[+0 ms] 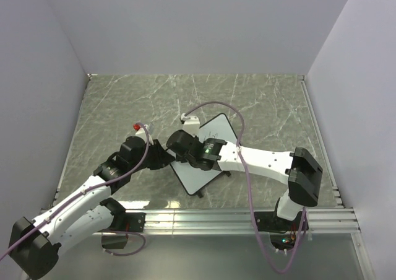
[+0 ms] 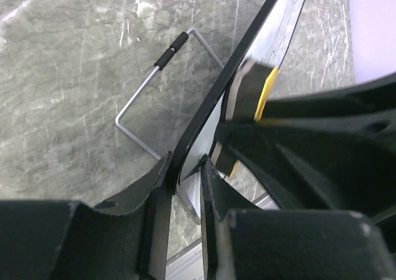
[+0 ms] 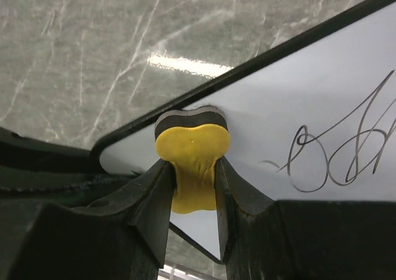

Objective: Erase the whiteboard

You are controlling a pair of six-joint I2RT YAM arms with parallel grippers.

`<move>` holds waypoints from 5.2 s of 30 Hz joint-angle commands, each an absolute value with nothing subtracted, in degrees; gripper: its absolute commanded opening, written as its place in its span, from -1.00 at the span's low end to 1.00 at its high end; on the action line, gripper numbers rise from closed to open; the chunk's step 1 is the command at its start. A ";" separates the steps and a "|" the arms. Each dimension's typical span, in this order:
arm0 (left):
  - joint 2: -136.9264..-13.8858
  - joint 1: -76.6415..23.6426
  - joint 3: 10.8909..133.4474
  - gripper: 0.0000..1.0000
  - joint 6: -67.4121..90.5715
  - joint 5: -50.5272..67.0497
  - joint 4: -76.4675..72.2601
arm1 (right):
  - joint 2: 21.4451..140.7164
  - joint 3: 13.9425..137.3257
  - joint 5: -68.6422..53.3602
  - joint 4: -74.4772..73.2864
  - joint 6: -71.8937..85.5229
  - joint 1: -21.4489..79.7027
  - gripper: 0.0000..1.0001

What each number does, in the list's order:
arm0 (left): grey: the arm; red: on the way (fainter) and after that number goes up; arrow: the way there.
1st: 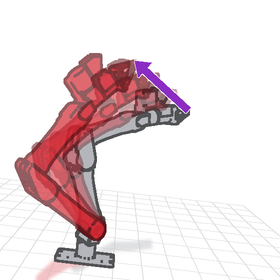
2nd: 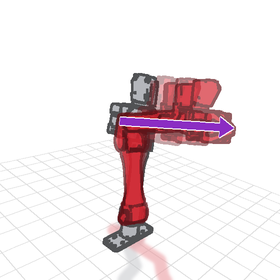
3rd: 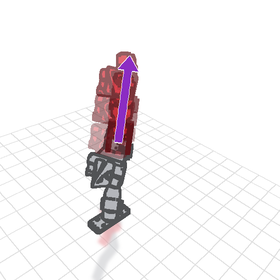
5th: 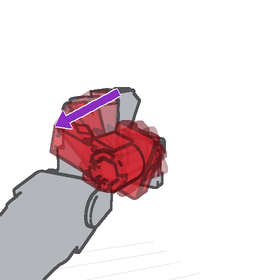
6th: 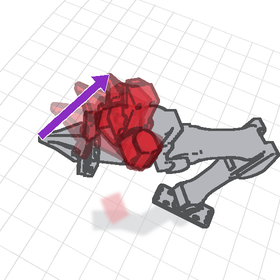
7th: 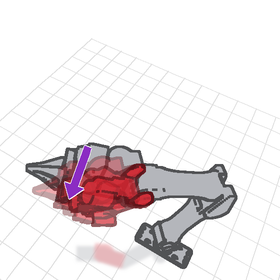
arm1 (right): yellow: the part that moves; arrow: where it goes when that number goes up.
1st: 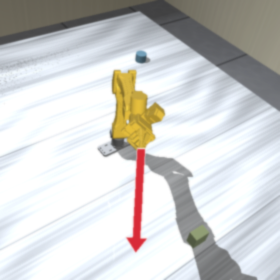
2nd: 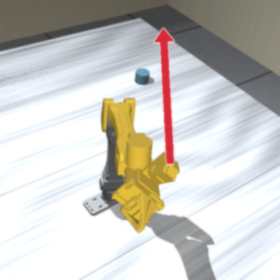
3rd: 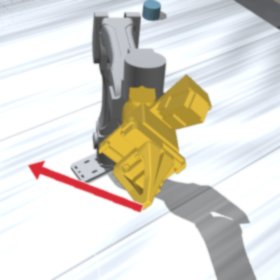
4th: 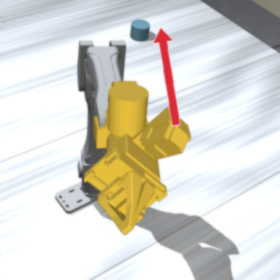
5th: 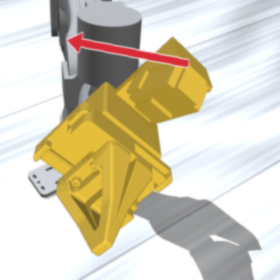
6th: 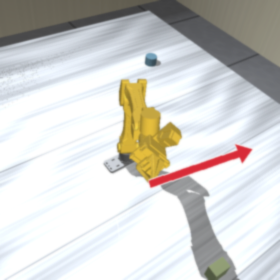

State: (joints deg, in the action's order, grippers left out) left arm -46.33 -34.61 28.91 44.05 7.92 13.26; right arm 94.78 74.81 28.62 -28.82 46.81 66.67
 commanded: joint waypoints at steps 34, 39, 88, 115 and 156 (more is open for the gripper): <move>-46.23 -37.35 29.36 -0.99 42.71 7.73 15.91 | 96.32 81.55 30.76 -34.89 48.61 59.42 -1.00; -46.58 -37.62 29.27 -0.99 42.89 8.26 15.82 | 97.30 82.28 30.24 -34.98 48.51 55.21 -1.00; -47.19 -38.32 29.00 -0.99 45.44 1.76 18.80 | 84.39 55.92 19.96 -32.17 50.01 53.96 -1.00; -43.86 -38.32 25.40 -1.00 44.91 0.18 14.68 | 89.20 70.13 16.09 -21.71 42.81 53.44 -1.00; -43.50 -38.32 23.91 -0.99 43.77 1.05 11.34 | 83.49 53.07 12.84 -21.53 43.42 46.67 -1.00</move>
